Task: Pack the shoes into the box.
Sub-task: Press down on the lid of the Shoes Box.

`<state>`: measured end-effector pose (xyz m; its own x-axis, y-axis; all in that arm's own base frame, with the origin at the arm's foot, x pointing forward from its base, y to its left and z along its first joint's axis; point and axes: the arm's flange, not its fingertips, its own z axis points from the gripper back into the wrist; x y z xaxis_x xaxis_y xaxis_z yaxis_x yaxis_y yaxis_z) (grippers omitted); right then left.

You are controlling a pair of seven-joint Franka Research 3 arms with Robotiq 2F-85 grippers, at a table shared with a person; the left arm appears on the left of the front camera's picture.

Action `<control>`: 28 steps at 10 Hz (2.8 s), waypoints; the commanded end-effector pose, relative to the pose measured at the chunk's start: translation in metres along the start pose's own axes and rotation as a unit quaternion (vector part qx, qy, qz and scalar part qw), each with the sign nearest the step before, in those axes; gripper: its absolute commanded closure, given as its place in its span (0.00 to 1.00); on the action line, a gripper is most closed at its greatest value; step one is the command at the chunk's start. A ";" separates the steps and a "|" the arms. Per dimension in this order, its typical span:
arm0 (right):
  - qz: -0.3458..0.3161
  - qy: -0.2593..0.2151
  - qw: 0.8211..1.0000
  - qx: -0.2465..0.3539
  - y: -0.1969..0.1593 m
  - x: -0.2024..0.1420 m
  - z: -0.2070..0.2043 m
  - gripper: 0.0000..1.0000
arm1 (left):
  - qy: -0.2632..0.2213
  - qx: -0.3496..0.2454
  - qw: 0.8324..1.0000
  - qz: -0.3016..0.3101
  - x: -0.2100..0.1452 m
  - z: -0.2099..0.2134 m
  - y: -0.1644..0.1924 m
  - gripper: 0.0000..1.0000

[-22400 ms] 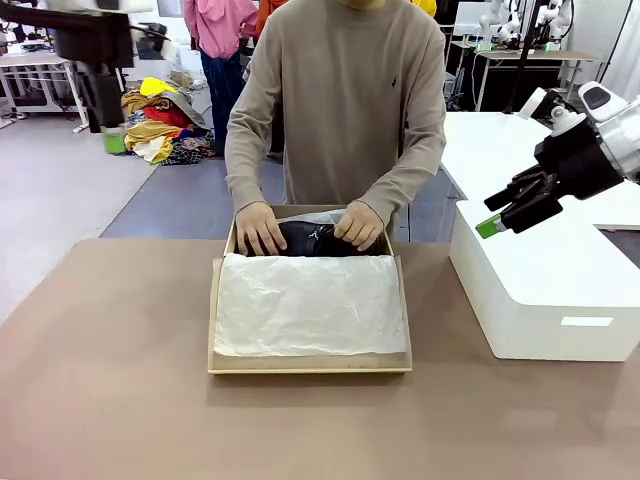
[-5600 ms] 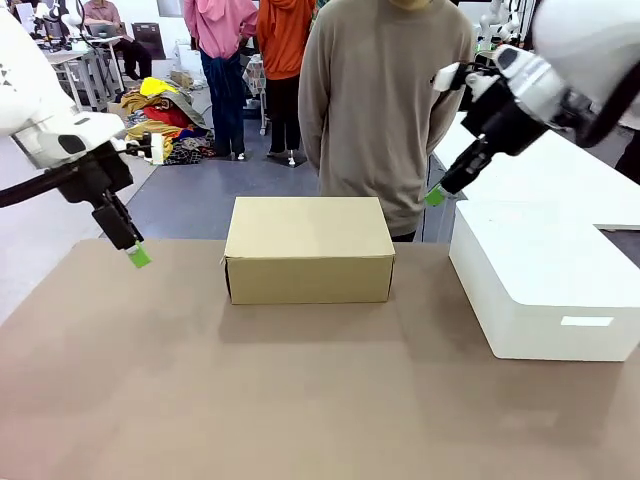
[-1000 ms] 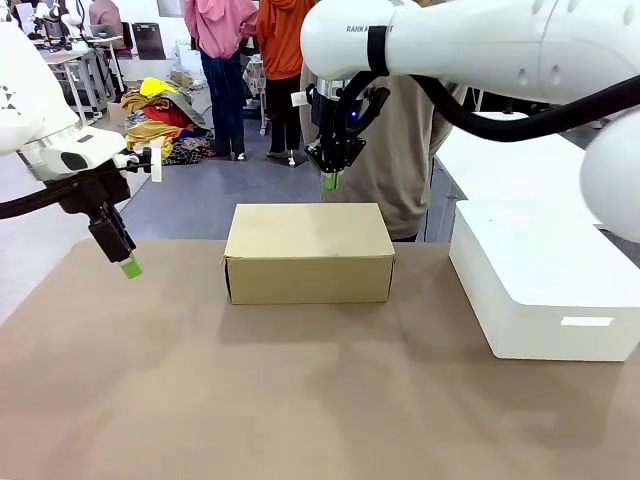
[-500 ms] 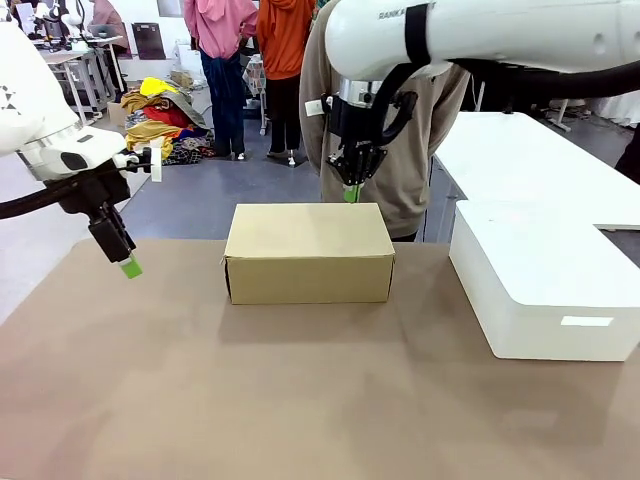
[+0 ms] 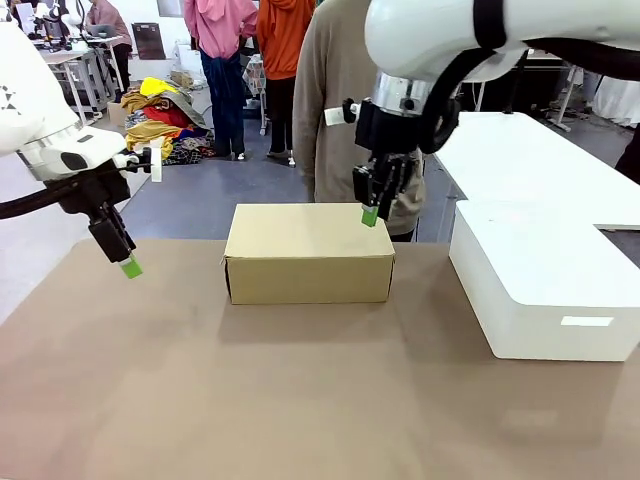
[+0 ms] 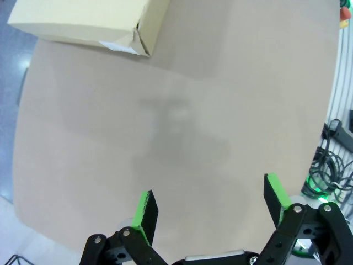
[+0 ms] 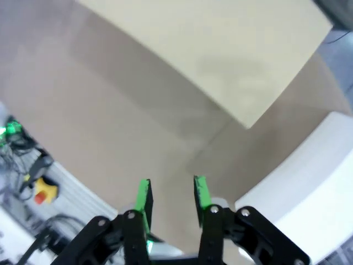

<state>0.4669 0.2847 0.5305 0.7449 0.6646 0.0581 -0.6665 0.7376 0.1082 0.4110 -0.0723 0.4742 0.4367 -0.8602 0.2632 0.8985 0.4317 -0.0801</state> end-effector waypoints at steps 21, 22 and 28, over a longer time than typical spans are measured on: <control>-0.019 -0.063 0.996 -0.055 0.004 -0.106 -0.048 0.00 | -0.007 -0.005 1.000 0.010 0.000 0.002 -0.001 0.00; -0.019 -0.063 0.996 -0.055 0.004 -0.106 -0.048 0.00 | -0.007 -0.005 1.000 0.010 0.000 0.002 -0.001 0.00; -0.019 -0.063 0.996 -0.055 0.004 -0.106 -0.048 0.00 | -0.007 -0.005 1.000 0.010 0.000 0.002 -0.001 0.00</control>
<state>0.3841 0.2223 0.4757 0.7636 0.6188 0.1843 -0.6299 0.7767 0.0019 0.4110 -0.0723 0.4742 0.4367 -0.8602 0.2632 0.8985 0.4316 -0.0800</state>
